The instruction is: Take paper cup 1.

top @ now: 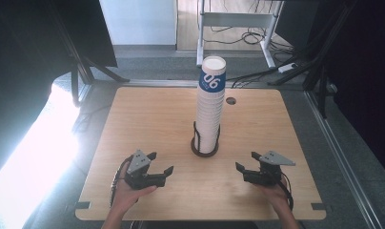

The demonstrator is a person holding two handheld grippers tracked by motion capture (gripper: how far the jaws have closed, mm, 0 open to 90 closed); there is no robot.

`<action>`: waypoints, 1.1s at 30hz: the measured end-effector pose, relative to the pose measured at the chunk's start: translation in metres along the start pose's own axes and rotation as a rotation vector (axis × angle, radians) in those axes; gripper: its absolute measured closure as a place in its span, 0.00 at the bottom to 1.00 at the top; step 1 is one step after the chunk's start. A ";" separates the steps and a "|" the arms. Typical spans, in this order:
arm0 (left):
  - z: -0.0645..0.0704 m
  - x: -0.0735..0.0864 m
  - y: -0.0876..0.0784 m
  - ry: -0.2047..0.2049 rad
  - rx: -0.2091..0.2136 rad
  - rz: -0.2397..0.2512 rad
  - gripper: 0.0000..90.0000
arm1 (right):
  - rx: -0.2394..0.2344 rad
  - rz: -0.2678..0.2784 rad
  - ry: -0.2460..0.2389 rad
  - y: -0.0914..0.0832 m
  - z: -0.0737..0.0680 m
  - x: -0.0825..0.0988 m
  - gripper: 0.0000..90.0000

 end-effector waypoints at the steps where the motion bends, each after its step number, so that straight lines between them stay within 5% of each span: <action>1: 0.000 0.000 0.000 0.000 0.000 0.000 0.21 | 0.000 0.000 0.000 0.000 0.000 0.000 0.23; 6: -0.001 0.003 0.006 -0.034 0.003 -0.012 0.21 | -0.009 0.011 0.022 -0.009 0.012 0.001 0.22; 12: -0.001 0.004 0.006 -0.027 -0.013 -0.023 0.21 | -0.005 -0.008 0.048 -0.010 0.019 0.004 0.21; 29: -0.002 0.006 -0.001 -0.003 -0.020 0.035 0.19 | -0.014 0.000 -0.001 -0.010 0.020 0.003 0.24; 33: -0.002 0.003 -0.005 -0.024 -0.013 0.058 0.19 | -0.018 -0.009 -0.019 -0.008 0.019 0.003 0.25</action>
Point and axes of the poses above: each handheld gripper's, and its own axes: y roughly forward along the jaws, x roughly out of its underside, z roughly to its right, the point moved 1 cm from there along y, roughly forward along the jaws, and after that the axes turned 7 degrees about x, right-handed, at the moved point
